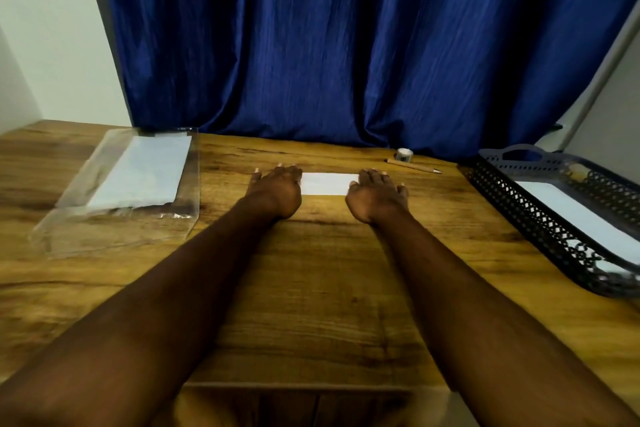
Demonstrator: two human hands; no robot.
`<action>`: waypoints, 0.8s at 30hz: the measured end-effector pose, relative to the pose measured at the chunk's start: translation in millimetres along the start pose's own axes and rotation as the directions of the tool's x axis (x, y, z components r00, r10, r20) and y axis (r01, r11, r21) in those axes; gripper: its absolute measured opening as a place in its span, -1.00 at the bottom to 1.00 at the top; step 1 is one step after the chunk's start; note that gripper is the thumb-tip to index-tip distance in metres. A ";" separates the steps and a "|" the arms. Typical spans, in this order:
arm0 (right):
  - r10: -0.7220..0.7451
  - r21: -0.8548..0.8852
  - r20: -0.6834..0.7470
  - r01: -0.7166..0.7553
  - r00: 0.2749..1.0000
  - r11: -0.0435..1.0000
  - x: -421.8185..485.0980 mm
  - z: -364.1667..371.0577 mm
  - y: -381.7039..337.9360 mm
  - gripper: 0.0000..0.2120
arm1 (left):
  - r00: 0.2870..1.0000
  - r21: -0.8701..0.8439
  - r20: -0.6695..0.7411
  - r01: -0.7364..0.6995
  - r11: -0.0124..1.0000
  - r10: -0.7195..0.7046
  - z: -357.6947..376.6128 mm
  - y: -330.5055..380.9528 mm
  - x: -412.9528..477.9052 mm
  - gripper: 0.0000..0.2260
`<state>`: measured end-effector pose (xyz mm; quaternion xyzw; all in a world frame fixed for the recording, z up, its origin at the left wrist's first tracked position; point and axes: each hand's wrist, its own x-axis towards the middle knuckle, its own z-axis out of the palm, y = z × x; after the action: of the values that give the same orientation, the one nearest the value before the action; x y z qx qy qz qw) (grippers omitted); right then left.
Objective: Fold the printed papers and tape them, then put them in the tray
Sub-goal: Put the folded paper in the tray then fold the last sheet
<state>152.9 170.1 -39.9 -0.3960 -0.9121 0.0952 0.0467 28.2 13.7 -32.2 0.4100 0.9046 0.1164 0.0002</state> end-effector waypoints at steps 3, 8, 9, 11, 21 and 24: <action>-0.002 0.054 -0.078 0.006 0.997 0.999 -5.4 -0.7 -0.5 -0.42 | 0.999 -0.039 -0.044 -0.025 0.999 0.024 1.5 -2.6 -5.3 -0.54; -0.026 0.285 -0.393 0.149 0.919 0.947 -23.6 -6.5 -2.4 -0.62 | 0.966 -0.101 -0.252 -0.084 0.991 0.056 -6.0 -4.4 -14.2 -0.45; -0.052 0.304 -0.479 0.221 0.876 0.927 -26.8 -7.5 -3.4 -0.68 | 0.953 -0.108 -0.299 -0.091 0.990 0.055 -9.0 -4.6 -16.3 -0.44; -0.121 0.270 -0.596 0.340 0.794 0.901 -30.4 -8.7 -6.6 -0.78 | 0.917 -0.143 -0.396 -0.108 0.984 0.043 -14.4 -5.0 -20.4 -0.47; -0.538 0.172 -0.422 0.647 0.729 0.743 -50.4 -9.9 -67.6 -0.83 | 0.924 -0.095 -0.381 0.000 0.996 -0.037 -61.3 -55.2 -58.8 -0.65; -0.574 0.191 -0.398 0.677 0.716 0.711 -62.1 -5.8 -97.1 -0.83 | 0.961 -0.082 -0.269 0.052 0.995 -0.072 -81.5 -79.9 -65.9 -0.62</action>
<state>126.9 60.5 -14.5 -0.0553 -0.9444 0.1582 0.2829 4.9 -103.2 24.0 0.3614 0.9036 0.2047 -0.1048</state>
